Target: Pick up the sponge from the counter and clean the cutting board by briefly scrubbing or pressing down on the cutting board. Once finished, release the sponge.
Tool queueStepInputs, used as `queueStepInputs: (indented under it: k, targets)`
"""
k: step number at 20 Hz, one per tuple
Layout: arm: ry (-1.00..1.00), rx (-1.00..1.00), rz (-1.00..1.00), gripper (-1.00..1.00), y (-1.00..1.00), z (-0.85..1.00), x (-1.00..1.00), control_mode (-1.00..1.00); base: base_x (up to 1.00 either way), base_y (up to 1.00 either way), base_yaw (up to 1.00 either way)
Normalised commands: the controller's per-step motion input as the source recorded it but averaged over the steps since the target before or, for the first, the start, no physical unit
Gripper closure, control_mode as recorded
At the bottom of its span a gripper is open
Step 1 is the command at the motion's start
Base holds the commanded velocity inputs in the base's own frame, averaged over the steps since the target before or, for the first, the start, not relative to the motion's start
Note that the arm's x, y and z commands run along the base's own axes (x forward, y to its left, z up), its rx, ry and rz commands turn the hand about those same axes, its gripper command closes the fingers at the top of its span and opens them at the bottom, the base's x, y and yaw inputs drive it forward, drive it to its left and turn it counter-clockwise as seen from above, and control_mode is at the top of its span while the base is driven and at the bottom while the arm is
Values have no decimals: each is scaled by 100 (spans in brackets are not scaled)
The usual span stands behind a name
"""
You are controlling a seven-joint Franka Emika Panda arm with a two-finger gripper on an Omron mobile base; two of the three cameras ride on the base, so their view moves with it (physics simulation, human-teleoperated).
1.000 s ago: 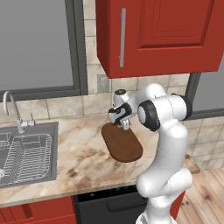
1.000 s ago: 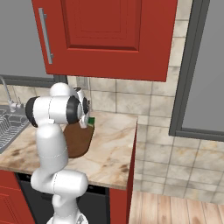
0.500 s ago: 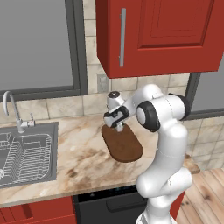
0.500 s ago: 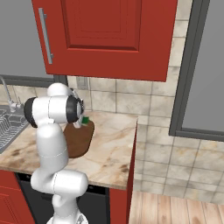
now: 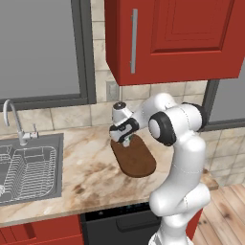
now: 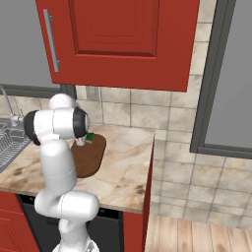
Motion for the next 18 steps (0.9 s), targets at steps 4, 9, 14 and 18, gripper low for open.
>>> queueStepInputs:
  k: [4,9,14,18]
  targets:
    - [2,6,0,100,10,-1,-50,-100,0,0,0]
    - [9,7,0,100,0,0,-62,-100,0,0,0]
    - [4,5,0,100,0,-4,-71,-100,0,0,0]
    - [0,5,0,100,0,-3,-83,-100,0,0,0]
